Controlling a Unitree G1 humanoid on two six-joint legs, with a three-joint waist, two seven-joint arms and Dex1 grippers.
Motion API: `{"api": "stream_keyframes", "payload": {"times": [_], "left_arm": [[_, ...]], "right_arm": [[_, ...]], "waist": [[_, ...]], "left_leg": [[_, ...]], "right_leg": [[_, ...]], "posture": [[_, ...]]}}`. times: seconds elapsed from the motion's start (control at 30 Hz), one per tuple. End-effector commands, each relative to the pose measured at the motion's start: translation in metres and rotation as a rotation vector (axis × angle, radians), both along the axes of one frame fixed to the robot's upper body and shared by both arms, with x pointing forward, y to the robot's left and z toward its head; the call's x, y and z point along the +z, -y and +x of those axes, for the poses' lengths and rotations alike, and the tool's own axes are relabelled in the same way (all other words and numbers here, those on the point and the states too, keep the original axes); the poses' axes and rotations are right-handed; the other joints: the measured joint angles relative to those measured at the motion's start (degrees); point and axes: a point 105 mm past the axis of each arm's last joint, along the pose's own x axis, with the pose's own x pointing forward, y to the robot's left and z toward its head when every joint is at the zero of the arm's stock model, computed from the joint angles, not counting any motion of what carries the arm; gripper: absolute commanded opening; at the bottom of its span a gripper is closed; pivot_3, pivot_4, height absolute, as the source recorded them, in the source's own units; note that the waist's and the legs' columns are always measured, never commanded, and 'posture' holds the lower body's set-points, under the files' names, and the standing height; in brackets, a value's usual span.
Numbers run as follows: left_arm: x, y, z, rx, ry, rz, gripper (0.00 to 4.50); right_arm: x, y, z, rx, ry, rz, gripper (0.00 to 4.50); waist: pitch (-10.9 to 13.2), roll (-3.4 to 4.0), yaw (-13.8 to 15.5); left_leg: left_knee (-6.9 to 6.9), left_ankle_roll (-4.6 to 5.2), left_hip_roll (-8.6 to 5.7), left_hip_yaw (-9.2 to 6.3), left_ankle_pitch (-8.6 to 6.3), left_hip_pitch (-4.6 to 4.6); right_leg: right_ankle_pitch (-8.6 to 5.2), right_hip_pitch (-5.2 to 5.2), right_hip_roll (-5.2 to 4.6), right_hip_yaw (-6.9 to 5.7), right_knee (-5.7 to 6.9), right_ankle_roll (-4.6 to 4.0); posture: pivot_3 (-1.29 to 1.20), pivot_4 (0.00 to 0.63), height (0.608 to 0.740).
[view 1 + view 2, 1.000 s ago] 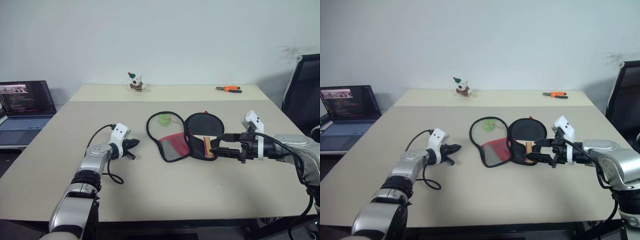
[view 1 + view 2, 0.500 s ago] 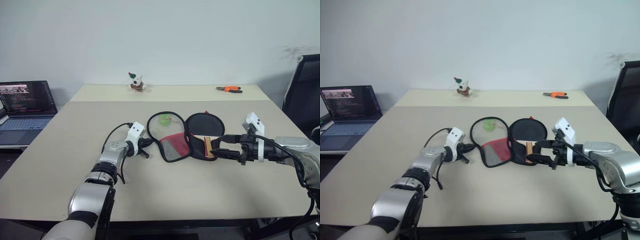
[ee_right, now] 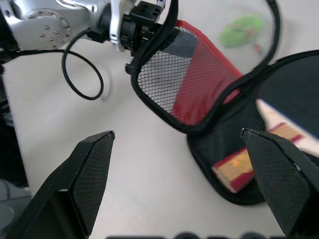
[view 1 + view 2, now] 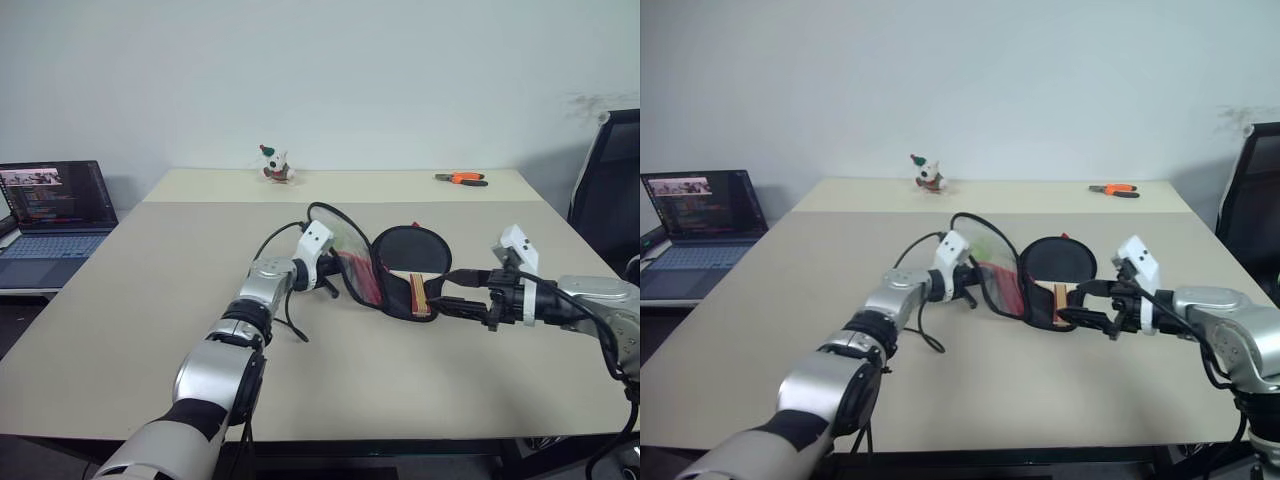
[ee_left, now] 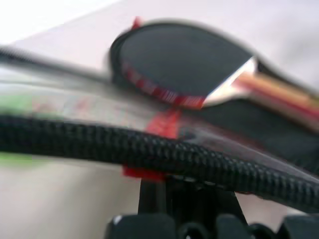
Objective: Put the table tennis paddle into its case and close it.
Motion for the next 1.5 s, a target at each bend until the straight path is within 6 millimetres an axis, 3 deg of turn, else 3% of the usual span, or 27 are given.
{"api": "stream_keyframes", "payload": {"times": [0.03,0.2,0.37,0.47,0.67,0.77,0.9,1.13,1.5], "left_arm": [[0.04,0.03,-0.001,-0.06,0.113,-0.027,0.02],[0.053,0.054,-0.007,-0.117,0.136,-0.039,0.02],[0.062,0.05,-0.009,-0.149,0.142,-0.08,0.02],[0.065,0.031,-0.013,-0.197,0.144,-0.103,0.02],[0.066,-0.035,-0.028,-0.222,0.163,-0.143,0.02],[0.067,-0.065,-0.046,-0.194,0.177,-0.145,0.02],[0.073,-0.09,-0.067,-0.125,0.192,-0.158,0.02],[0.08,-0.108,-0.093,-0.039,0.204,-0.151,0.02],[0.09,-0.125,-0.101,0.018,0.216,-0.141,0.02]], "right_arm": [[0.016,0.012,0.0,-0.042,0.057,-0.011,4.5],[0.017,0.016,0.001,-0.064,0.06,-0.022,4.5],[0.01,0.02,0.008,-0.111,0.046,-0.039,4.5],[0.005,0.023,0.021,-0.163,0.034,-0.046,4.5],[-0.013,0.019,0.058,-0.282,-0.017,-0.008,4.5],[-0.028,0.022,0.081,-0.393,-0.05,0.006,4.5],[-0.04,0.03,0.111,-0.556,-0.077,0.057,4.5],[-0.062,0.039,0.139,-0.687,-0.125,0.056,4.5],[-0.073,0.018,0.138,-0.535,-0.189,0.006,4.5]], "waist": [[0.0,-0.01,0.2],[0.0,-0.01,0.2],[0.0,0.0,0.2],[0.0,0.0,-0.2],[0.0,0.06,-1.5],[0.0,0.06,-1.5],[0.0,0.06,-1.1],[0.0,0.05,-0.7],[0.0,0.06,-1.3]], "left_leg": [[0.0,0.0,0.0,0.0,0.0,-0.01],[0.0,0.0,-0.02,0.06,0.0,0.02],[-0.01,0.0,0.0,0.08,0.0,0.08],[0.03,0.0,0.0,0.11,0.0,0.09],[0.0,-0.15,0.11,0.19,0.09,0.21],[0.03,-0.19,0.12,0.17,0.12,0.15],[0.06,-0.24,0.08,0.23,0.14,0.14],[0.03,-0.08,0.04,0.37,0.05,0.17],[-0.02,-0.02,0.1,0.59,0.02,0.3]], "right_leg": [[0.0,0.0,0.0,0.0,0.0,0.0],[0.0,0.0,0.0,0.04,-0.01,0.01],[0.0,-0.01,0.02,0.07,0.1,0.0],[0.0,-0.01,0.02,0.11,0.15,0.01],[0.0,-0.05,0.09,0.28,0.29,-0.01],[0.0,-0.09,0.07,0.32,0.32,-0.01],[0.0,-0.13,0.07,0.76,0.32,-0.01],[0.02,-0.12,0.05,1.01,0.3,0.02],[0.02,-0.13,0.11,1.22,0.34,0.03]], "posture": [[0.0,0.15,0.74],[0.0,0.15,0.74],[0.0,0.15,0.74],[0.0,0.15,0.74],[0.0,0.15,0.74],[0.0,0.15,0.74],[0.0,0.15,0.74],[0.0,0.15,0.74],[0.0,0.15,0.74]]}}
